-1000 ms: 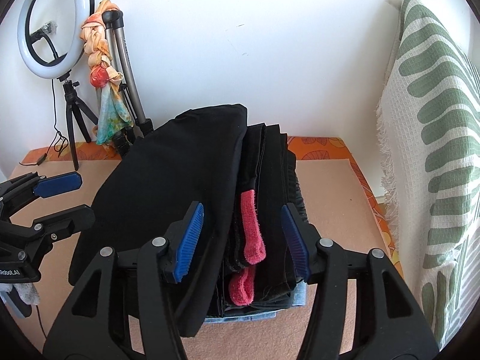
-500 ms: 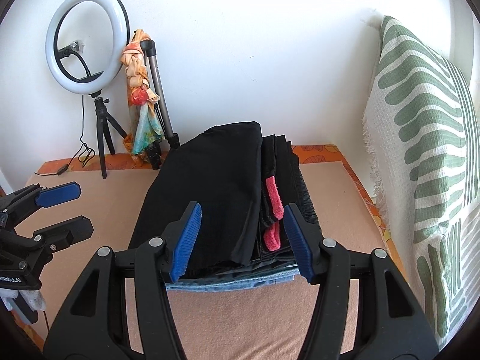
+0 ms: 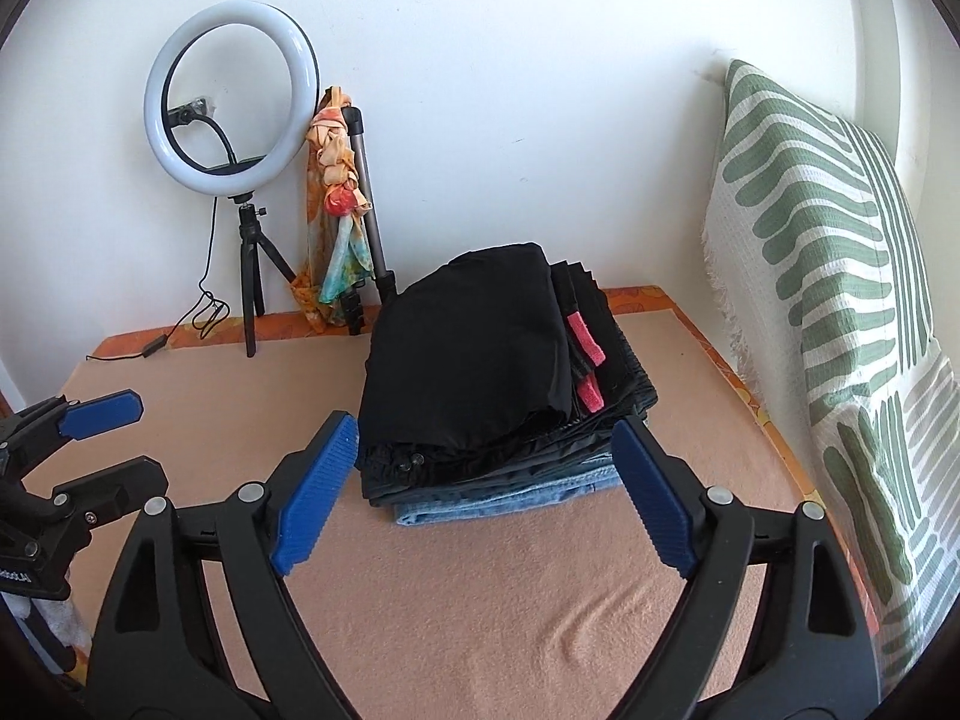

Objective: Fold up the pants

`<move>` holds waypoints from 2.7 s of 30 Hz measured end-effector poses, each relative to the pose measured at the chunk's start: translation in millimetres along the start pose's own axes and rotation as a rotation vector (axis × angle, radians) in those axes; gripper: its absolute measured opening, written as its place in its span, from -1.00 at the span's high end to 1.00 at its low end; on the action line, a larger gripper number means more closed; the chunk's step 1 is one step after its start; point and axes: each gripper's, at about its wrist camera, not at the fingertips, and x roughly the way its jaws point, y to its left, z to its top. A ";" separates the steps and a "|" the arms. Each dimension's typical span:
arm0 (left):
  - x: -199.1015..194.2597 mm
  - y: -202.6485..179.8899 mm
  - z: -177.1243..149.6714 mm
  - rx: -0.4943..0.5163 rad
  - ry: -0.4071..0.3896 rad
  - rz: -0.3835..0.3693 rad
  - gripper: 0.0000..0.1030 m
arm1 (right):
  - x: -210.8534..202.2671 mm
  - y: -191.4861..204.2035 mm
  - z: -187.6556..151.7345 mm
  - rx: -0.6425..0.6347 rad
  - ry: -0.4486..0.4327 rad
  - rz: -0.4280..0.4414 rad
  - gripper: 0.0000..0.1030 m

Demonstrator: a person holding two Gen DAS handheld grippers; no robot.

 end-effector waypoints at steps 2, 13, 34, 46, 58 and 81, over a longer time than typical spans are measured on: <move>-7.4 2.8 -8.7 -0.009 -0.001 -0.002 -0.57 | -6.8 3.8 -6.9 0.008 -0.013 0.002 -0.85; -29.7 12.7 -37.7 -0.026 -0.012 0.024 -0.57 | -18.2 21.3 -37.0 0.016 -0.013 -0.014 -0.86; -26.9 21.2 -57.2 -0.011 -0.006 0.152 -0.66 | -9.7 19.8 -56.2 0.054 -0.019 -0.035 -0.86; -23.9 22.0 -57.6 -0.015 0.012 0.204 -0.75 | -8.4 19.2 -58.0 0.065 -0.020 -0.042 -0.86; -26.8 25.3 -56.7 -0.027 0.003 0.205 -0.97 | -6.7 23.8 -57.0 0.054 -0.029 -0.041 -0.86; -23.9 21.8 -57.8 -0.012 0.015 0.200 -0.98 | -8.1 27.9 -57.5 0.053 -0.026 -0.030 -0.86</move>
